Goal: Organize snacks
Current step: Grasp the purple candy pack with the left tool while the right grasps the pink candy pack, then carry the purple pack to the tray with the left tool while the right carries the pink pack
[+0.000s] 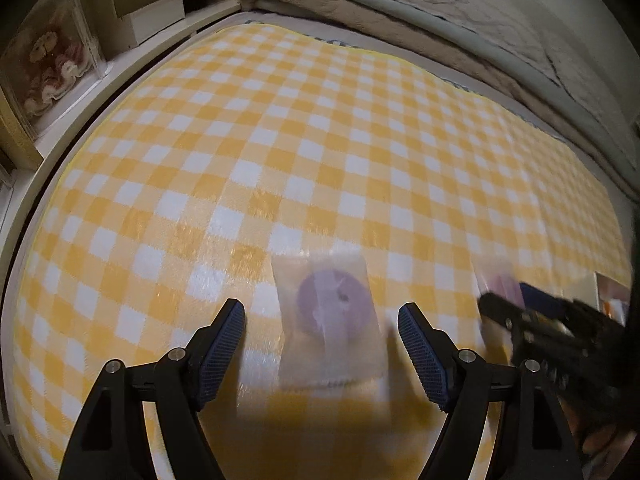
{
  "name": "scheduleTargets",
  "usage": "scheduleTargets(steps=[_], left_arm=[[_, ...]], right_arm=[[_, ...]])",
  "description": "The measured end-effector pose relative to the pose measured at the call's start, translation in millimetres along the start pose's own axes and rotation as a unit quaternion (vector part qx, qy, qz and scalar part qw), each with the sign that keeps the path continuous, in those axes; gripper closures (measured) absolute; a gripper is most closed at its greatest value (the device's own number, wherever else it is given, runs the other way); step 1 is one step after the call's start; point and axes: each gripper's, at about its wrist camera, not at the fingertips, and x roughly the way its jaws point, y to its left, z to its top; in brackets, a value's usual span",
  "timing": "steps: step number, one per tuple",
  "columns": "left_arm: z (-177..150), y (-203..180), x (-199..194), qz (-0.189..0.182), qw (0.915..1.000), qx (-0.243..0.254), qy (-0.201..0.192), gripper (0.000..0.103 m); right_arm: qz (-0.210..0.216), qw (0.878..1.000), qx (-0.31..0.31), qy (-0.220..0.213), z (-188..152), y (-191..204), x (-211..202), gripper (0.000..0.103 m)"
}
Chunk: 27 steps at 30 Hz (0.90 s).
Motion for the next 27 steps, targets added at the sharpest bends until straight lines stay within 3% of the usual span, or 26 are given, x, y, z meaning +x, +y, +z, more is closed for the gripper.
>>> scheduleTargets(steps=[6,10,15,22,27], left_arm=[[7.0,-26.1,19.6,0.041,0.9988,0.029,0.004,0.029],[5.8,-31.6,30.1,0.056,0.9978,0.032,0.011,0.046],[1.9,-29.5,30.0,0.055,0.9981,0.029,0.002,0.056],[-16.3,-20.3,-5.3,0.045,0.9977,0.029,-0.042,0.057],[-29.0,-18.7,-29.6,0.043,0.9956,0.030,-0.077,0.057]], right_arm=[[-0.005,1.000,-0.013,-0.017,-8.8,1.7,-1.3,0.051],[-0.007,1.000,-0.012,-0.024,-20.8,0.8,-6.0,0.053],[0.001,1.000,-0.004,-0.031,-33.9,-1.6,-12.9,0.056],[0.031,0.999,0.021,-0.039,-37.3,-23.6,-34.6,0.058],[0.030,0.998,0.013,-0.059,-39.6,-28.4,-57.3,0.058]])
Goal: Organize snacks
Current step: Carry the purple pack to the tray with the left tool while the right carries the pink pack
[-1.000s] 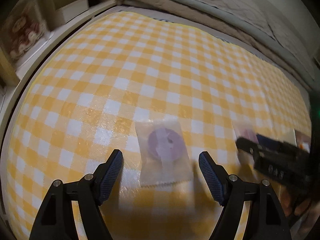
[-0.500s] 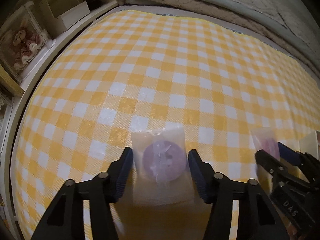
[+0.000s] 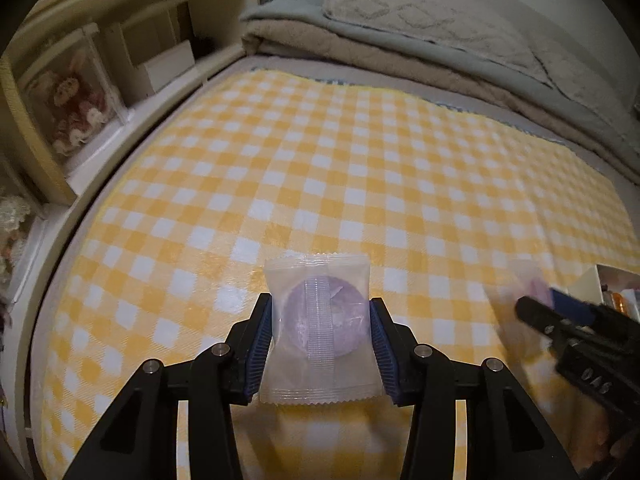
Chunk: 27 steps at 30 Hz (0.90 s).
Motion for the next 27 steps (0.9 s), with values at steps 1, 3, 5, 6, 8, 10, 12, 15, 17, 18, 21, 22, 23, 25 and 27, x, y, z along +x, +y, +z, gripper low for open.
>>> scheduleTargets(steps=[1,3,5,6,8,10,12,15,17,18,21,22,23,25,27], left_arm=[[-2.1,0.3,-5.1,-0.002,1.0000,-0.001,-0.004,0.057],[-6.2,-2.0,-20.4,-0.009,0.9998,-0.006,-0.017,0.057],[-11.8,-5.9,-35.8,-0.011,0.9995,-0.006,-0.028,0.057],[-15.0,-8.7,-45.1,-0.013,0.9993,-0.006,-0.035,0.057],[-21.3,-13.8,-60.1,-0.019,0.9988,-0.006,-0.045,0.057],[-29.1,-20.4,-76.7,-0.030,0.9980,-0.007,-0.055,0.057],[-37.8,-25.7,-90.9,-0.038,0.9973,-0.007,-0.063,0.057],[-49.0,-31.5,-115.9,-0.052,0.9959,-0.008,-0.073,0.057],[-53.7,-34.7,-130.5,-0.059,0.9951,-0.007,-0.078,0.057],[-56.9,-37.8,-139.2,-0.063,0.9946,-0.005,-0.082,0.057],[-65.8,-46.5,-168.0,-0.071,0.9930,0.001,-0.094,0.057],[-66.2,-49.0,-173.8,-0.073,0.9926,0.002,-0.097,0.057],[-68.9,-52.8,-182.5,-0.076,0.9920,0.004,-0.101,0.057],[-73.6,-61.7,-199.0,-0.083,0.9907,0.007,-0.108,0.057],[-79.7,-72.1,-217.0,-0.093,0.9889,0.012,-0.115,0.057]], right_arm=[[0.001,1.000,-0.003,-0.008,-0.2,-0.8,-7.6,0.058],[0.000,1.000,-0.008,-0.021,-0.1,-2.2,-23.9,0.058],[-0.002,0.999,-0.012,-0.033,1.9,-1.3,-38.3,0.058],[-0.006,0.999,-0.015,-0.040,1.6,-2.0,-47.2,0.058],[-0.009,0.998,-0.022,-0.055,1.6,-1.2,-68.0,0.058],[-0.010,0.998,-0.025,-0.061,0.5,-2.3,-78.3,0.058],[-0.016,0.997,-0.032,-0.071,-1.6,0.6,-91.7,0.058],[-0.025,0.995,-0.040,-0.086,-7.7,2.0,-111.9,0.058],[-0.029,0.994,-0.039,-0.097,-13.8,-1.7,-128.3,0.058],[-0.030,0.994,-0.039,-0.101,-16.2,-3.2,-135.3,0.058],[-0.038,0.992,-0.037,-0.112,-24.5,-10.2,-157.7,0.058],[-0.041,0.992,-0.037,-0.116,-27.8,-12.8,-165.7,0.058],[-0.044,0.991,-0.036,-0.120,-31.0,-15.3,-173.0,0.058],[-0.046,0.990,-0.036,-0.127,-37.6,-21.7,-188.0,0.058],[-0.048,0.989,-0.035,-0.133,-45.2,-29.3,-203.9,0.058]])
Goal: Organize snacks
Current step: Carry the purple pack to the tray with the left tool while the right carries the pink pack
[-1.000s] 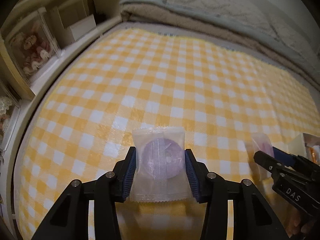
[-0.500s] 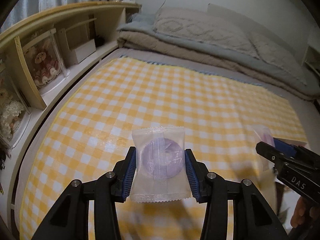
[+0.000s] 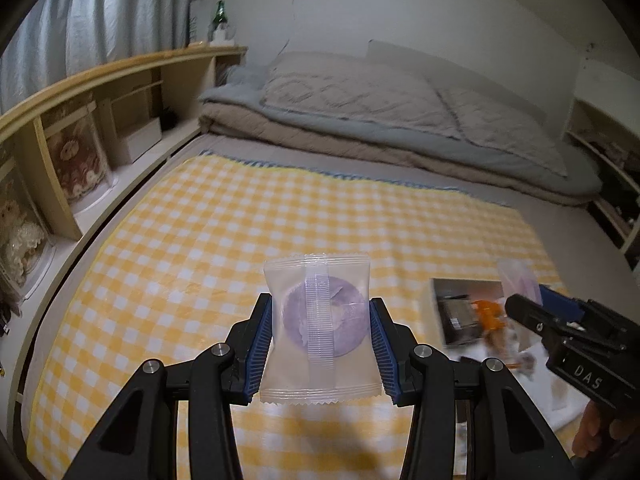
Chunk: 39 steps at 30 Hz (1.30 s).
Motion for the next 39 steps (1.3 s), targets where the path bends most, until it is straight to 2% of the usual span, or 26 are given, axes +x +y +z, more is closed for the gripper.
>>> scheduleTargets(steps=[4,10,12,20,28,34,39], left_arm=[[-5.0,-29.4,-22.8,-0.017,0.9997,0.015,-0.011,0.057],[-16.3,-70.2,-45.0,-0.048,0.9982,0.035,-0.016,0.057],[-19.8,-80.8,-49.3,-0.057,0.9974,0.041,-0.015,0.057],[-33.2,-118.3,-47.1,-0.094,0.9936,0.062,0.002,0.057],[-45.3,-146.3,-18.6,-0.130,0.9890,0.055,0.045,0.057],[-62.9,-163.9,23.5,-0.175,0.9782,0.021,0.110,0.057],[-76.2,-180.8,62.9,-0.182,0.9699,0.006,0.162,0.057]], right_arm=[[-0.002,1.000,0.010,-0.008,-8.8,-19.5,-25.7,0.058],[-0.026,0.999,0.019,-0.021,-22.6,-52.1,-63.7,0.057],[-0.036,0.999,0.027,-0.026,-29.6,-71.1,-82.5,0.057],[-0.055,0.997,0.042,-0.028,-47.6,-103.9,-107.3,0.057],[-0.057,0.996,0.064,-0.017,-69.8,-137.9,-111.6,0.057],[-0.065,0.994,0.084,0.007,-89.0,-165.5,-99.4,0.057],[-0.061,0.993,0.095,0.027,-103.5,-175.9,-88.1,0.057]])
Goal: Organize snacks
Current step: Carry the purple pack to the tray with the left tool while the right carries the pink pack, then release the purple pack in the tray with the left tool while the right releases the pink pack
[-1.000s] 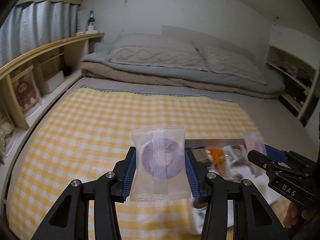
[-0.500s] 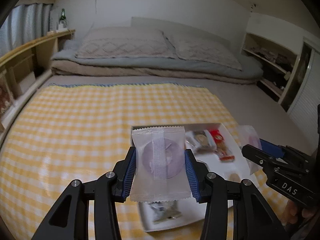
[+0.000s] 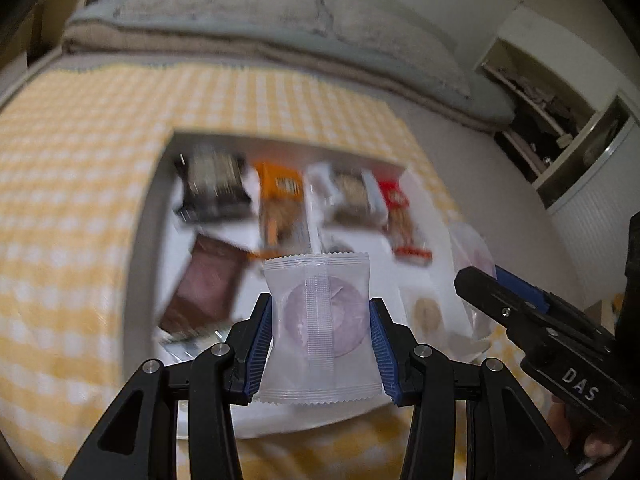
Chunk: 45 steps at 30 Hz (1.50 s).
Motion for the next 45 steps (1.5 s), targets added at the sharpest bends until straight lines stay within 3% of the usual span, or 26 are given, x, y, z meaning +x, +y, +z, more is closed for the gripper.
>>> scheduleTargets(steps=[6,8,17,24,31,45], left_arm=[[-2.1,12.4,47.3,-0.039,0.9953,-0.056,0.068,0.057],[-4.8,18.5,57.0,-0.037,0.9943,-0.063,0.078,0.057],[6.5,33.7,64.1,0.034,0.9969,-0.042,0.056,0.057],[5.5,34.7,62.9,0.020,0.9976,-0.026,0.062,0.052],[-2.2,31.3,41.3,0.003,0.9986,0.005,0.052,0.036],[-5.4,25.0,7.3,0.025,0.9967,0.065,0.040,0.016]], right_arm=[[0.016,0.998,0.038,0.046,-17.4,-19.6,25.6,0.057],[0.021,0.997,0.051,0.057,-21.0,-25.7,31.3,0.057],[0.032,0.994,0.061,0.080,-27.7,-24.4,48.0,0.057],[0.040,0.993,0.060,0.092,-27.3,-14.6,62.2,0.057],[0.052,0.991,0.070,0.097,-21.9,-11.7,67.4,0.057],[0.038,0.989,0.072,0.127,-23.8,-7.9,69.4,0.035]])
